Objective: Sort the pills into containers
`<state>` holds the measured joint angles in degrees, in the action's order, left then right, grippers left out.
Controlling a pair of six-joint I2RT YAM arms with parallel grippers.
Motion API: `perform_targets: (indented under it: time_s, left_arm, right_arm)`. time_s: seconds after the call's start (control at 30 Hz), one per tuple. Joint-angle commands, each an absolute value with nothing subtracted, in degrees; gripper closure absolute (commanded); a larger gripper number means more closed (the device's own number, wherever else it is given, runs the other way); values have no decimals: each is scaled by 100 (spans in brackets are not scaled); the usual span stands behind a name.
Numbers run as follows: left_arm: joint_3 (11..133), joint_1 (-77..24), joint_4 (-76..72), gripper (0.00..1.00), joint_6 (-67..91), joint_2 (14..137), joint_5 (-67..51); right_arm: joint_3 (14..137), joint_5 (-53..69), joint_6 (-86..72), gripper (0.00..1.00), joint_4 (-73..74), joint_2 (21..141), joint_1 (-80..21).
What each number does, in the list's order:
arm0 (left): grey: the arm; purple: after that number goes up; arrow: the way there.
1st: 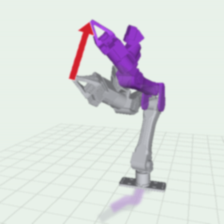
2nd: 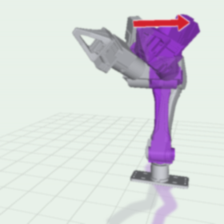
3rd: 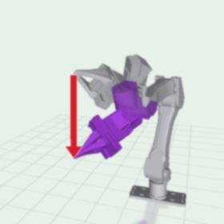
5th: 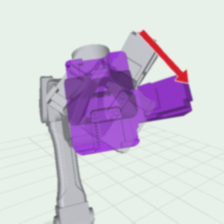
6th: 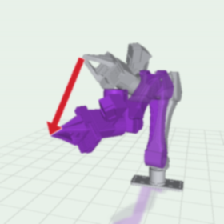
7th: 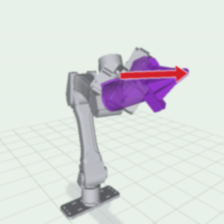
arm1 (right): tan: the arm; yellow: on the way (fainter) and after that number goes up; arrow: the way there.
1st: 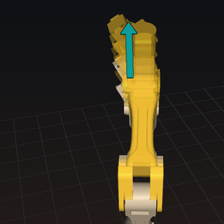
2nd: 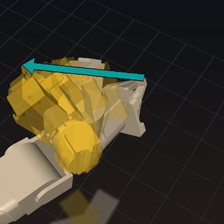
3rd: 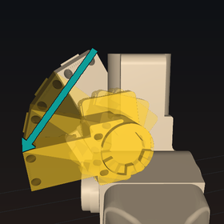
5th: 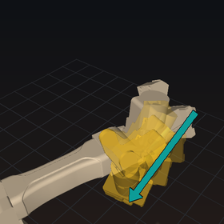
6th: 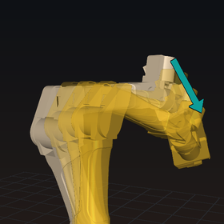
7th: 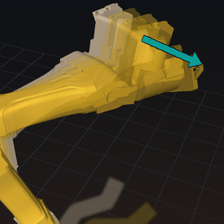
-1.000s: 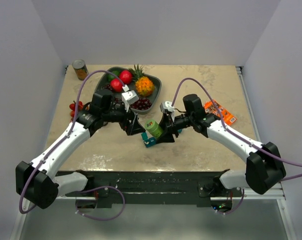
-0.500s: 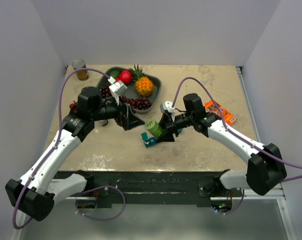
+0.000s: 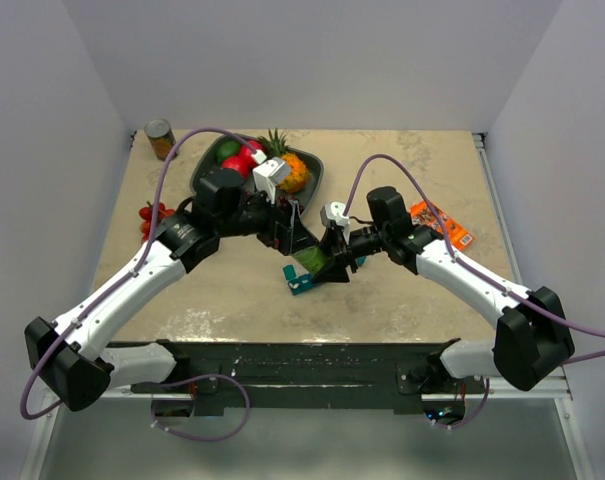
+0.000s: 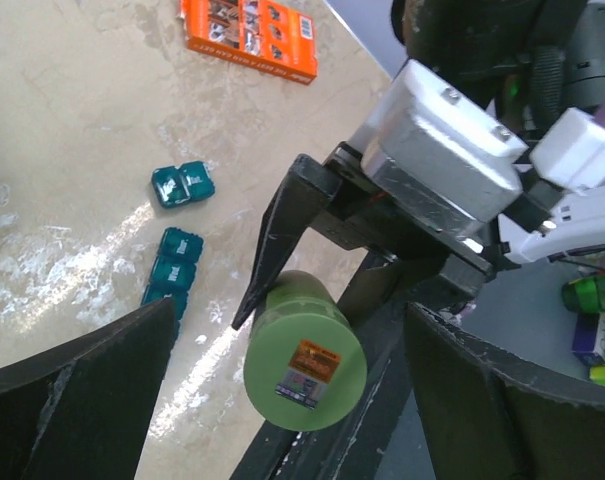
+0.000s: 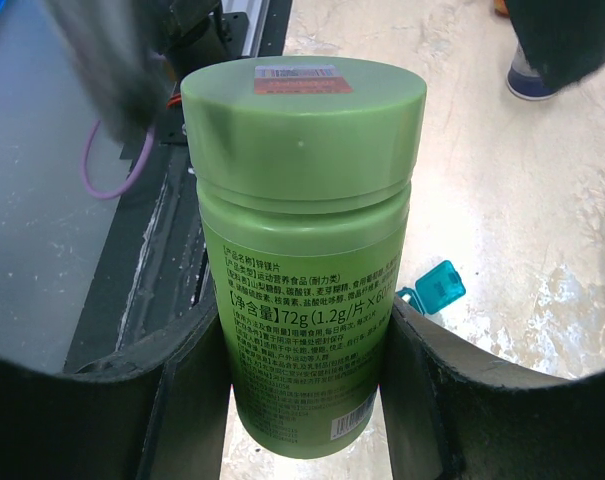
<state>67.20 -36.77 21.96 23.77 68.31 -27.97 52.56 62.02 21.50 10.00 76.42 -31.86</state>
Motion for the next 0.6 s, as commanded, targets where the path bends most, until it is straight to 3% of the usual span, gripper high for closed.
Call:
perform_targets:
  time_s: [0.0, 0.57]
  left_arm:
    - [6970, -3788, 2451, 1, 2136, 7040, -2444]
    - [6434, -3797, 2996, 7, 1811, 6733, -2435]
  right_arm:
    - [5537, 6205, 2241, 100, 993, 7550, -3199]
    - [5537, 6240, 2232, 100, 993, 7523, -3173]
